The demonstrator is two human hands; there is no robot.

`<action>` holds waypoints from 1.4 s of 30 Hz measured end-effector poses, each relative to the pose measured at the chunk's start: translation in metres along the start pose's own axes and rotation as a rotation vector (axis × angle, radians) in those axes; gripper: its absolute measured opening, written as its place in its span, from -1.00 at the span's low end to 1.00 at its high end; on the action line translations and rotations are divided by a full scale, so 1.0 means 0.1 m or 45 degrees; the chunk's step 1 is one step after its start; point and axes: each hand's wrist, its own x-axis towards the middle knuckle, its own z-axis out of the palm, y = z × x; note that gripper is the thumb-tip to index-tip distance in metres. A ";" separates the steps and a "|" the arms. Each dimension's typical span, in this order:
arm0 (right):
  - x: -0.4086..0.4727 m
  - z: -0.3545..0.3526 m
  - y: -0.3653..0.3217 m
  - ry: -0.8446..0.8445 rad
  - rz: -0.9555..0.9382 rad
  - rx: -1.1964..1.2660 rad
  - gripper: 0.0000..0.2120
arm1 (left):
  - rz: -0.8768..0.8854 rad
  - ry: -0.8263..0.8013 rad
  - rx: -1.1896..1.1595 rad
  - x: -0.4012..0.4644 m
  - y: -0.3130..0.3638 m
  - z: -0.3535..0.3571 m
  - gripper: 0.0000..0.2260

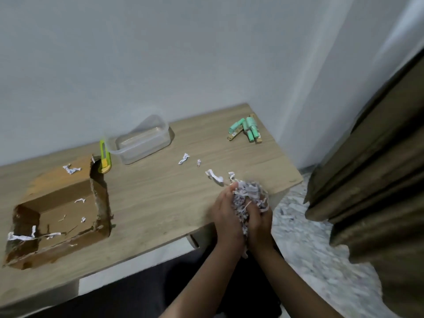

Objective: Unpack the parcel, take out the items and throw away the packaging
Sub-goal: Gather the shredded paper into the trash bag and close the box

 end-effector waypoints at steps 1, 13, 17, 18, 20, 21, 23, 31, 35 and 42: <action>-0.11 -0.05 0.02 0.064 0.041 0.034 -0.76 | -0.066 -0.033 -0.021 -0.09 -0.02 -0.02 -0.75; -1.12 -0.36 0.62 0.612 0.590 -0.114 -0.85 | -0.846 -0.166 0.234 -0.54 -0.82 -0.66 -0.83; -1.11 -0.55 0.93 0.579 0.884 -0.139 -0.85 | -1.047 -0.137 0.278 -0.49 -1.09 -0.77 -0.75; -1.07 -0.61 1.00 0.560 0.968 -0.131 -0.80 | -1.084 -0.148 0.252 -0.46 -1.18 -0.78 -0.69; -0.95 -0.74 1.10 0.521 1.124 -0.076 -0.69 | -1.167 -0.179 0.176 -0.37 -1.35 -0.76 -0.56; -0.88 -0.81 1.15 0.480 1.191 -0.045 -0.66 | -1.209 -0.200 0.116 -0.32 -1.37 -0.74 -0.53; -0.73 -0.94 1.23 0.403 1.280 -0.048 -0.58 | -1.281 -0.233 0.073 -0.23 -1.37 -0.69 -0.49; -0.44 -1.14 1.07 0.262 1.287 -0.087 -0.68 | -1.088 -0.246 0.248 0.08 -1.61 -0.71 -0.37; -0.38 -1.06 0.98 0.297 1.147 -0.115 -0.81 | -0.899 -0.203 0.436 0.08 -1.50 -0.68 -0.39; -0.19 -0.52 0.46 0.394 0.195 -0.636 -0.89 | 0.068 -0.259 0.681 -0.16 -0.61 -0.71 -0.87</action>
